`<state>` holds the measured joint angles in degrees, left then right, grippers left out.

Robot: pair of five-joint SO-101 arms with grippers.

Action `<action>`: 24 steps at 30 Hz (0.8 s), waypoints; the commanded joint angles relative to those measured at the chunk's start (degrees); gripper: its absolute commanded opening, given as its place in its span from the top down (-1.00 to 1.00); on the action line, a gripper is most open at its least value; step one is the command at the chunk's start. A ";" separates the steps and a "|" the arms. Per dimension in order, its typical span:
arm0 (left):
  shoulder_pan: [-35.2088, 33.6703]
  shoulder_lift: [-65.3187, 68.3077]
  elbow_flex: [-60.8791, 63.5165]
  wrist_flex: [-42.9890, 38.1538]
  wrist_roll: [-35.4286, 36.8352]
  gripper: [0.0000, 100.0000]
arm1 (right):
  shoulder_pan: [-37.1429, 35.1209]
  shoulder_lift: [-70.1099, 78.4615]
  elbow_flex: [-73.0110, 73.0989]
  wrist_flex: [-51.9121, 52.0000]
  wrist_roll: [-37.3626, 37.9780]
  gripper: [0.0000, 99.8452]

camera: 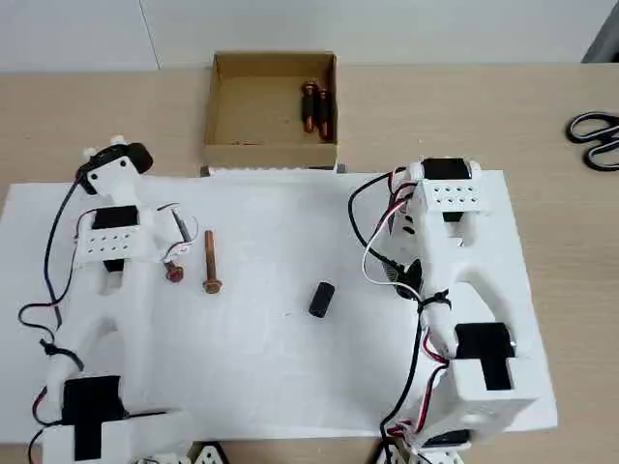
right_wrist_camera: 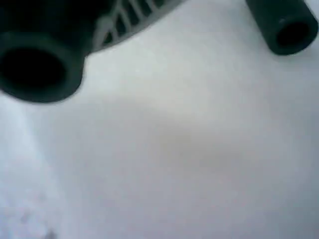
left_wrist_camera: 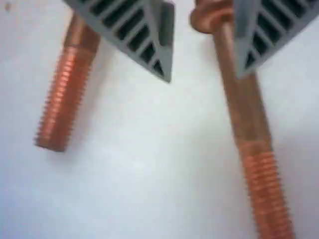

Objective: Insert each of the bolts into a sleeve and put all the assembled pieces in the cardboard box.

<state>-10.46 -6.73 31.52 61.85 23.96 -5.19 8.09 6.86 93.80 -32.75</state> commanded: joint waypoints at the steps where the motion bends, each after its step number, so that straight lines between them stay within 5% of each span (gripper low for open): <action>1: 0.53 -2.64 -2.07 -2.64 0.09 0.84 | 0.31 -3.12 -0.26 -0.40 0.62 1.00; 18: -2.37 8.88 -3.56 -3.25 0.70 0.84 | 0.40 -3.21 -0.18 -0.40 0.70 1.00; 24: -2.37 8.70 -3.74 -2.90 0.70 0.99 | 0.40 -3.30 -0.18 -0.40 0.70 1.00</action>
<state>-12.31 2.24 29.58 59.56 24.66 -5.19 8.09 6.86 93.80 -32.75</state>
